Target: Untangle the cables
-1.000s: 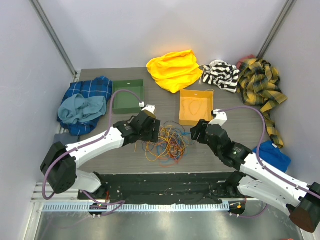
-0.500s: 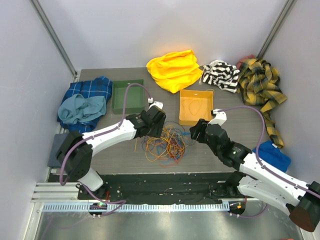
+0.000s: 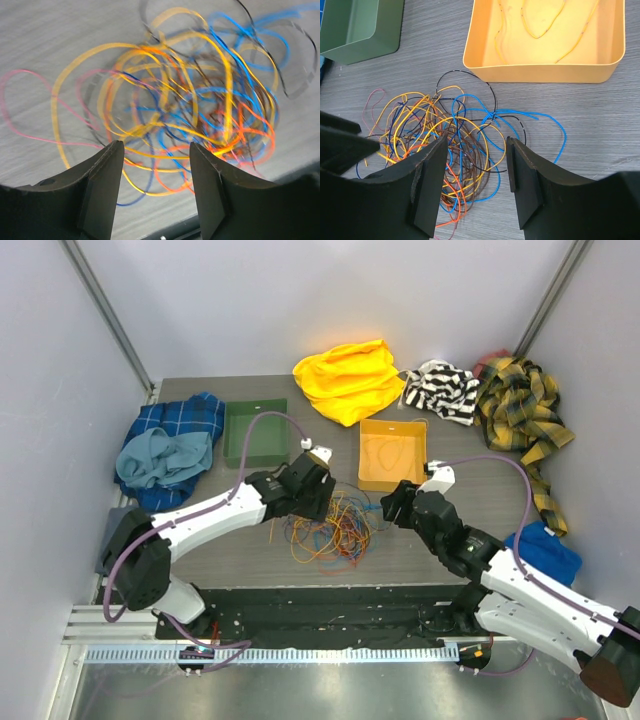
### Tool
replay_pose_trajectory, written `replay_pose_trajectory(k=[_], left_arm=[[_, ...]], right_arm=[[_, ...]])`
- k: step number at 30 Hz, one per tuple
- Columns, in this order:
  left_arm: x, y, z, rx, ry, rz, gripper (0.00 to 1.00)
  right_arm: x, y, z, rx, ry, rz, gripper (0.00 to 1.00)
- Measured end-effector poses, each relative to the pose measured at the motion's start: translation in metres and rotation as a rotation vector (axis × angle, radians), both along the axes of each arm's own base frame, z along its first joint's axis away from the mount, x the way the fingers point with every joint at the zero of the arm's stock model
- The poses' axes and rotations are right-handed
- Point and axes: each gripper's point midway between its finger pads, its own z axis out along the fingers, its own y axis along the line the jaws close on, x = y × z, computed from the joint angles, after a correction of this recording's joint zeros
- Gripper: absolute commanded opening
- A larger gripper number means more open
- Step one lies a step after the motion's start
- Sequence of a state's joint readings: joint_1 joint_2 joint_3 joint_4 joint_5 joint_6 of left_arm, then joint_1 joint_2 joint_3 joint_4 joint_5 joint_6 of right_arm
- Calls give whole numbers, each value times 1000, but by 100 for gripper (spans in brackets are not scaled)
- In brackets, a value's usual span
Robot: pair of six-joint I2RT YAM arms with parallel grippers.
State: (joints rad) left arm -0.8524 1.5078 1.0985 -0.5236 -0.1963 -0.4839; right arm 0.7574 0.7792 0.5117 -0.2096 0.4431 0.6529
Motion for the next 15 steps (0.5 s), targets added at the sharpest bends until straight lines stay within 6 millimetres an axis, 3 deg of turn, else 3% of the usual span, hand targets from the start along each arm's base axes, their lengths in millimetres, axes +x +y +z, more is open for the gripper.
replay_pose_trajectory(k=[4, 8, 13, 15], left_arm=[[-21, -8, -6, -7, 34, -56, 64], [-38, 6, -1, -29, 16, -58, 67], [-33, 11, 27, -88, -67, -30, 68], [-32, 11, 29, -90, -76, -24, 68]], right_arm=[[0, 0, 1, 2, -2, 0, 57], [0, 0, 2, 7, -6, 0, 57], [-1, 0, 4, 14, -10, -1, 57], [-1, 0, 4, 15, -10, -1, 57]])
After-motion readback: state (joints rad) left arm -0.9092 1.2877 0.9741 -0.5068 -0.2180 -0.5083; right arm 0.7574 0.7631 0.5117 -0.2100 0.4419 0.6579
